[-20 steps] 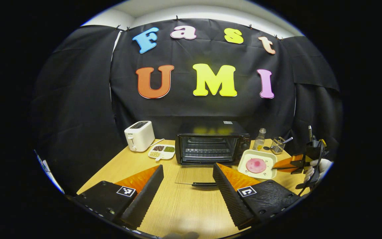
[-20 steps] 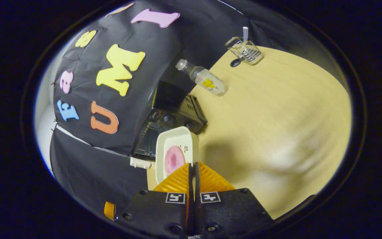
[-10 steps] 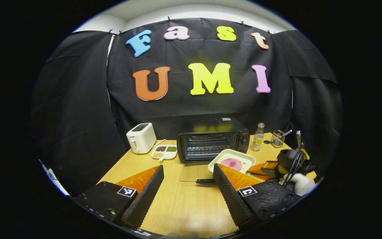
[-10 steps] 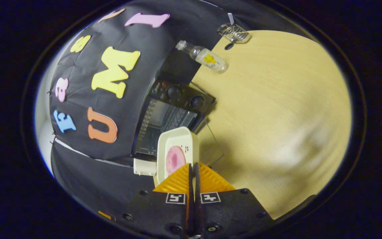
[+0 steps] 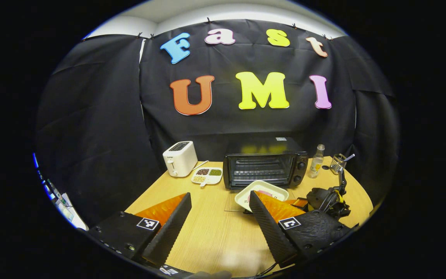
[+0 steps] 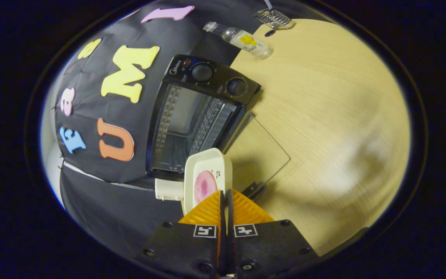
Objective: Open the electric oven with the left hand, put the food in, and close the electric oven.
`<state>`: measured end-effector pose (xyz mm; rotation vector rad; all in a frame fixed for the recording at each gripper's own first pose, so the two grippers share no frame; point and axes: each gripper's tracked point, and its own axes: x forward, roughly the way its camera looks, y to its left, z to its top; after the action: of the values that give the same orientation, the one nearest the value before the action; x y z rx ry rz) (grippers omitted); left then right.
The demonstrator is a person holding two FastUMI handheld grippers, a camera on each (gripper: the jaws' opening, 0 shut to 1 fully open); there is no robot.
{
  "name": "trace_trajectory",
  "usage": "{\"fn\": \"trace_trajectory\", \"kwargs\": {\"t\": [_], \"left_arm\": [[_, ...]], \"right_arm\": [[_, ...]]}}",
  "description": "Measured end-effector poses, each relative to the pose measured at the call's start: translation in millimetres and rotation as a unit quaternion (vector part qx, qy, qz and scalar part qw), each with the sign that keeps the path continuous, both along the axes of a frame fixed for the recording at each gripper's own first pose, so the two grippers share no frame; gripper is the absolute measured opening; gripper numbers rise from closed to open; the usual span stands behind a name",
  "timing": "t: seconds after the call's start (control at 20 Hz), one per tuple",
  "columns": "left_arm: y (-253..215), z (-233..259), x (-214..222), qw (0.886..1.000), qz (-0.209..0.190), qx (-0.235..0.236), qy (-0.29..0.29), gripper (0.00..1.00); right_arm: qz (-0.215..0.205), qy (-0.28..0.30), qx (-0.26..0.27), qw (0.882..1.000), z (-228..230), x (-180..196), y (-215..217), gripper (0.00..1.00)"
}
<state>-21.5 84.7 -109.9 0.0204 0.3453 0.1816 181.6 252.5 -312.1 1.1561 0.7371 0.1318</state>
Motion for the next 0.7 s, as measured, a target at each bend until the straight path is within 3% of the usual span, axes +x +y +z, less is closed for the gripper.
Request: {"fn": "trace_trajectory", "kwargs": {"t": [0.6, 0.7], "left_arm": [[14, -24, 64, 0.999, 0.049, -0.003, 0.024, 0.96], [18, -26, 76, 0.998, 0.058, -0.006, 0.024, 0.96]], "right_arm": [[-0.024, -0.046, -0.015, 0.999, 20, 155, -12, 0.00], [-0.032, -0.052, -0.018, 0.998, 17, 177, -16, 0.04]]}}
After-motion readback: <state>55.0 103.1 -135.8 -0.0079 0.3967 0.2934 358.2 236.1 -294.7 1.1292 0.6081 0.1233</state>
